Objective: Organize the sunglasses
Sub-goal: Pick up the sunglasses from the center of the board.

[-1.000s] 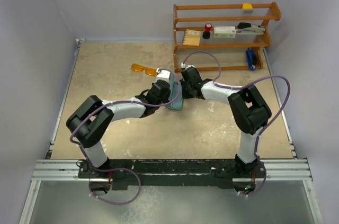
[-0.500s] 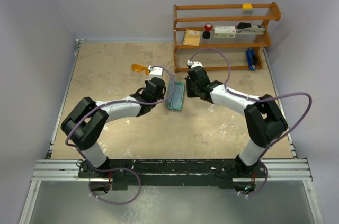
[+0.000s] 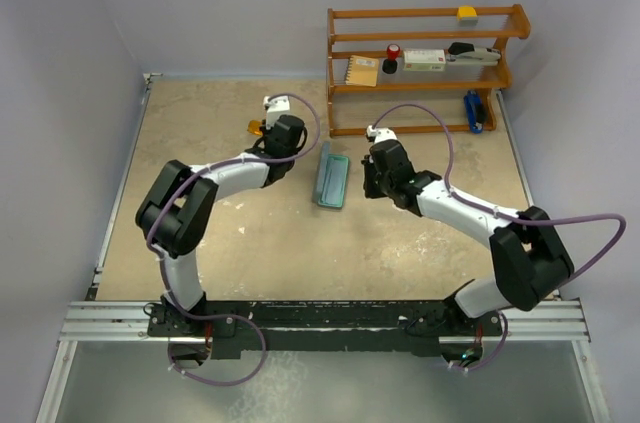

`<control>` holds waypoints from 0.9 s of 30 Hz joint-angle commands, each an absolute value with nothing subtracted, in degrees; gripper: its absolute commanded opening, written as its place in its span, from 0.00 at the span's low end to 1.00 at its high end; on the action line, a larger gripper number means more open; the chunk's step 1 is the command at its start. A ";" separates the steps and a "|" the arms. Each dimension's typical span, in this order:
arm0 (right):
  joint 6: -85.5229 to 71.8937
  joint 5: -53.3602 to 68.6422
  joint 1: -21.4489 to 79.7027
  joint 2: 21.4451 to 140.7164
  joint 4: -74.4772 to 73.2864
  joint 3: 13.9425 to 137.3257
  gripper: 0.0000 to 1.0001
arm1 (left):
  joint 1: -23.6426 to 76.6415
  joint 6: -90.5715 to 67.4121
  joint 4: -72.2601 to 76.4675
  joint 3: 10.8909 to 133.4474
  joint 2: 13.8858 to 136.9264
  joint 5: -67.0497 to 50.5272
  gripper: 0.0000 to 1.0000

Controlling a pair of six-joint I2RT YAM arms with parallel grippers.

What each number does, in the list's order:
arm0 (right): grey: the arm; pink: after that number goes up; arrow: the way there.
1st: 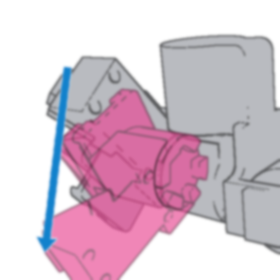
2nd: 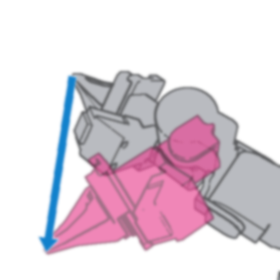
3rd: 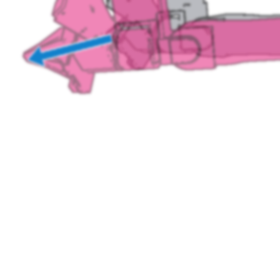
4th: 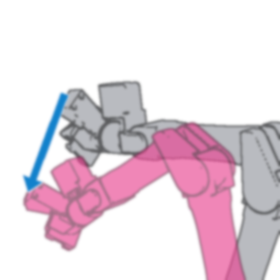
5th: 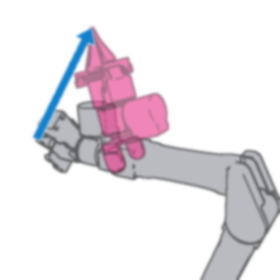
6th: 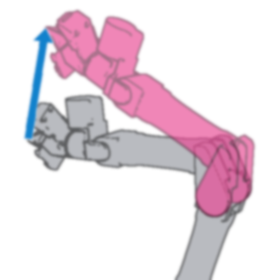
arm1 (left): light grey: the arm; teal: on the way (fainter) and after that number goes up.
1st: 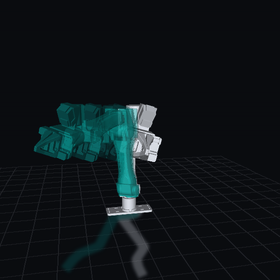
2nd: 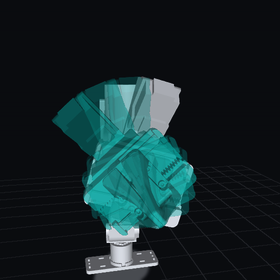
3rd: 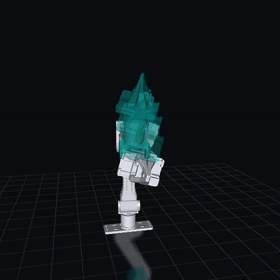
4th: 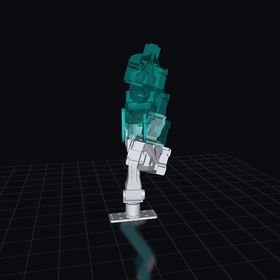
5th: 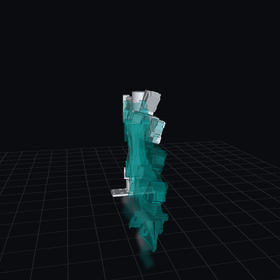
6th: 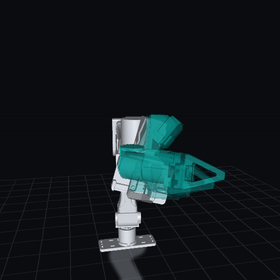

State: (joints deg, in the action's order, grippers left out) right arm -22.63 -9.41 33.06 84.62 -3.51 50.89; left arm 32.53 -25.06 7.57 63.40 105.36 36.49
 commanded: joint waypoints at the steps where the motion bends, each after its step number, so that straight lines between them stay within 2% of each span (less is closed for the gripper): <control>1: -23.39 -8.05 33.40 82.08 -1.07 48.84 0.10 | 30.98 -26.02 5.42 73.15 109.49 40.41 0.26; 15: -23.82 -7.08 33.57 80.55 1.14 46.77 0.14 | 28.46 -36.11 -8.30 93.84 124.35 43.88 0.30; 27: -23.81 -6.80 33.56 80.94 1.30 46.49 0.16 | 26.16 -42.00 -8.60 95.46 126.88 44.41 0.30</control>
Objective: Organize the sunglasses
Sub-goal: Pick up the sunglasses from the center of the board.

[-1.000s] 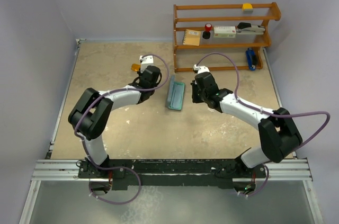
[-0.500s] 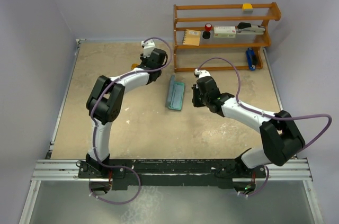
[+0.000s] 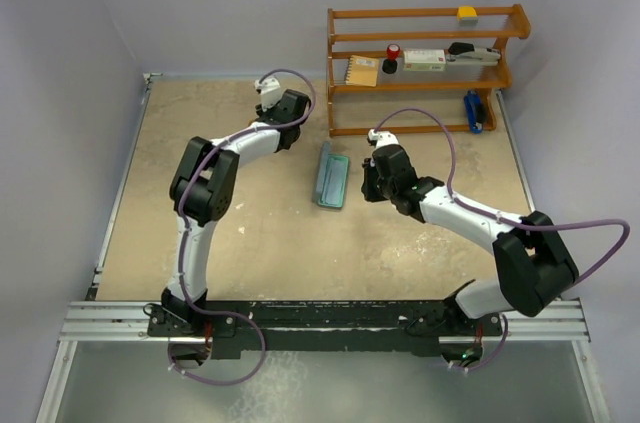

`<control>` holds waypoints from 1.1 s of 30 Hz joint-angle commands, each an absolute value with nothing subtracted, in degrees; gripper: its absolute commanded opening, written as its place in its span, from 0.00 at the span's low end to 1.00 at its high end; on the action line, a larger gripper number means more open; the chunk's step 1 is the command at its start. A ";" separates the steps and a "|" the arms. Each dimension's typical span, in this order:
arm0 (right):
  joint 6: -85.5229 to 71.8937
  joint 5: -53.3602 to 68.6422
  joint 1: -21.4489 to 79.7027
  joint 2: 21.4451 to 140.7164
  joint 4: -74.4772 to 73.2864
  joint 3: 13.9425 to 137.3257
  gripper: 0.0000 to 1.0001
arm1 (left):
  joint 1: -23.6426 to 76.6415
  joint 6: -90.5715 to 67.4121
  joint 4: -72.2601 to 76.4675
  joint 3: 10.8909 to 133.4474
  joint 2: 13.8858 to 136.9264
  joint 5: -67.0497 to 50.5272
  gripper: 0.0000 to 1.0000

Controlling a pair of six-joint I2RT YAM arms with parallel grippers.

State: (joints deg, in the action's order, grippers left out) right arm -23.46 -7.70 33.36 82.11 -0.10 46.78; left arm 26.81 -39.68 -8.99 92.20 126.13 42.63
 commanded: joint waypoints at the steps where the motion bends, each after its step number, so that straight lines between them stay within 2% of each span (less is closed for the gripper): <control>1: -23.82 -6.77 33.57 81.03 1.32 46.49 0.16 | 25.97 -42.15 -8.49 95.57 127.10 44.28 0.30; 19: -24.08 -6.85 33.57 82.48 1.32 46.88 0.15 | 24.73 -42.54 -7.43 95.62 129.57 42.50 0.29; 24: -24.15 -6.94 33.57 82.77 1.41 47.01 0.16 | 24.62 -42.36 -7.29 95.21 129.61 42.19 0.18; 28: -24.30 -6.68 33.57 83.14 1.54 47.09 0.15 | 24.61 -41.88 -6.68 94.53 129.31 41.99 0.16; 33: -24.34 -6.83 33.57 83.32 1.49 47.28 0.16 | 24.57 -41.36 -6.24 93.84 128.56 42.03 0.05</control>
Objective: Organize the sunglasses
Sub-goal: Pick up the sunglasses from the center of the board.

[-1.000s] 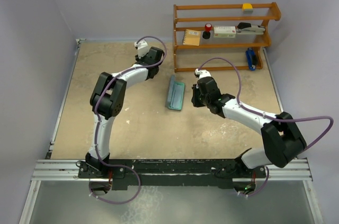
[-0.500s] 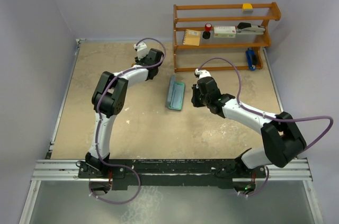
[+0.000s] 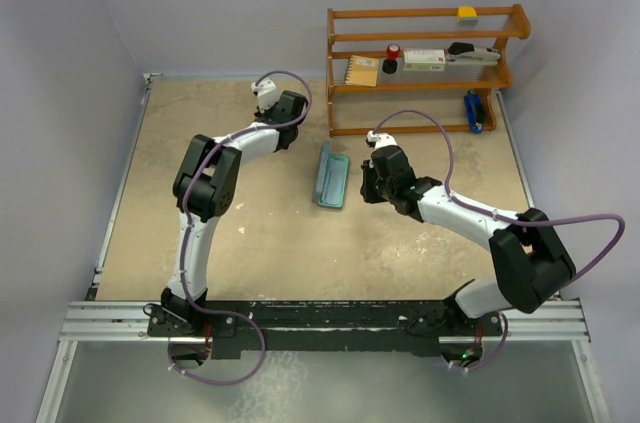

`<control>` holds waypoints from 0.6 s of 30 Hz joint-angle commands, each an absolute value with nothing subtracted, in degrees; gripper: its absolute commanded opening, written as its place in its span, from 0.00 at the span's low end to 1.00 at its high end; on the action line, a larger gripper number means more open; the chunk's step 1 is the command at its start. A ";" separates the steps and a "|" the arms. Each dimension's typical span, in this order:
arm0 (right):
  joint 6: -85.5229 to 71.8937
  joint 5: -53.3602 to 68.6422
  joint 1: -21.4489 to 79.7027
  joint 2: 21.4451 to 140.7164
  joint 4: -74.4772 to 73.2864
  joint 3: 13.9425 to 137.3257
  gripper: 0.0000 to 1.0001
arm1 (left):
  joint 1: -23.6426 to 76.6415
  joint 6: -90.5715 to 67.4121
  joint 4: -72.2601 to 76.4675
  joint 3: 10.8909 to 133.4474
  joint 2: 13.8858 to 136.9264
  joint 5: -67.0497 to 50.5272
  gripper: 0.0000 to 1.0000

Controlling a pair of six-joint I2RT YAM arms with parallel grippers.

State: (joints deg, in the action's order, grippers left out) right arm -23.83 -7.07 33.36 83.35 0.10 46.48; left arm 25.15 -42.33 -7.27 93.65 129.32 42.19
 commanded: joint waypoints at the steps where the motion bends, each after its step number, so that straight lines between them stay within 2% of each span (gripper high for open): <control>1: -24.39 -6.85 33.57 83.32 1.55 47.29 0.16 | 24.62 -41.23 -6.16 93.60 128.34 41.95 0.04; 3: -24.43 -6.86 33.57 83.32 1.54 47.24 0.15 | 24.61 -41.14 -5.95 93.29 127.97 41.63 0.00; 18: -25.81 -5.64 33.57 81.50 1.08 46.13 0.15 | 24.89 -38.51 -3.93 82.91 118.05 40.19 0.00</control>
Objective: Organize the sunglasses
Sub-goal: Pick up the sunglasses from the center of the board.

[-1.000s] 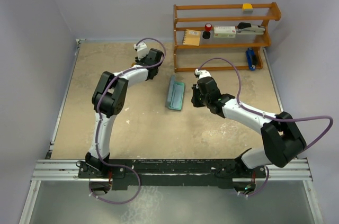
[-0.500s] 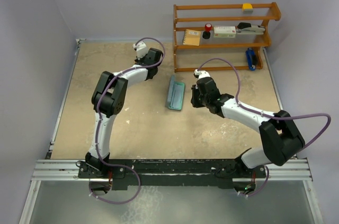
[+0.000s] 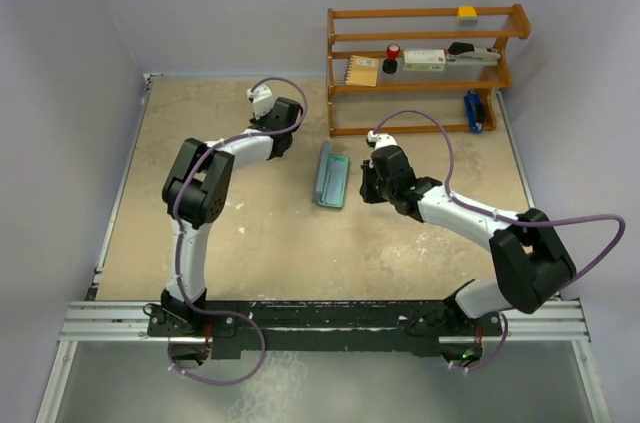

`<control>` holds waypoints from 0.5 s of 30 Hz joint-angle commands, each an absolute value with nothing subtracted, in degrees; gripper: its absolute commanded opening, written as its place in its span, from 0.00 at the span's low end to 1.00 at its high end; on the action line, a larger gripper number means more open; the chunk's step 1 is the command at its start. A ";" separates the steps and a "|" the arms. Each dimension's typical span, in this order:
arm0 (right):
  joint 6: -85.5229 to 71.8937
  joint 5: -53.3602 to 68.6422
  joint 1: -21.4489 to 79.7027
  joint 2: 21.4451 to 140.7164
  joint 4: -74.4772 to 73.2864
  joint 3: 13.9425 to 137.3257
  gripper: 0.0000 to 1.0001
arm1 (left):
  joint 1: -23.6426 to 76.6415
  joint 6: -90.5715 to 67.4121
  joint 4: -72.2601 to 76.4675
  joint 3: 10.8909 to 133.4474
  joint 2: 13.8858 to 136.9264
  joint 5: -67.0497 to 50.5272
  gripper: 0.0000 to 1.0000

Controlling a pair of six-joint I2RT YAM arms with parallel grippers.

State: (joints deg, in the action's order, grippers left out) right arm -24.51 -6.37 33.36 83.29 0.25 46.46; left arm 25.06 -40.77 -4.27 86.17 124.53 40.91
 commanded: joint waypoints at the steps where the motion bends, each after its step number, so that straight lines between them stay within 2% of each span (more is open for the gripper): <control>1: -25.84 -5.62 33.57 81.48 1.01 46.11 0.15 | 24.96 -38.13 -3.80 82.15 117.05 39.91 0.00; 15: -27.73 -10.68 32.97 77.58 -0.08 42.58 0.14 | 29.60 -33.49 -7.89 75.56 100.72 37.30 0.00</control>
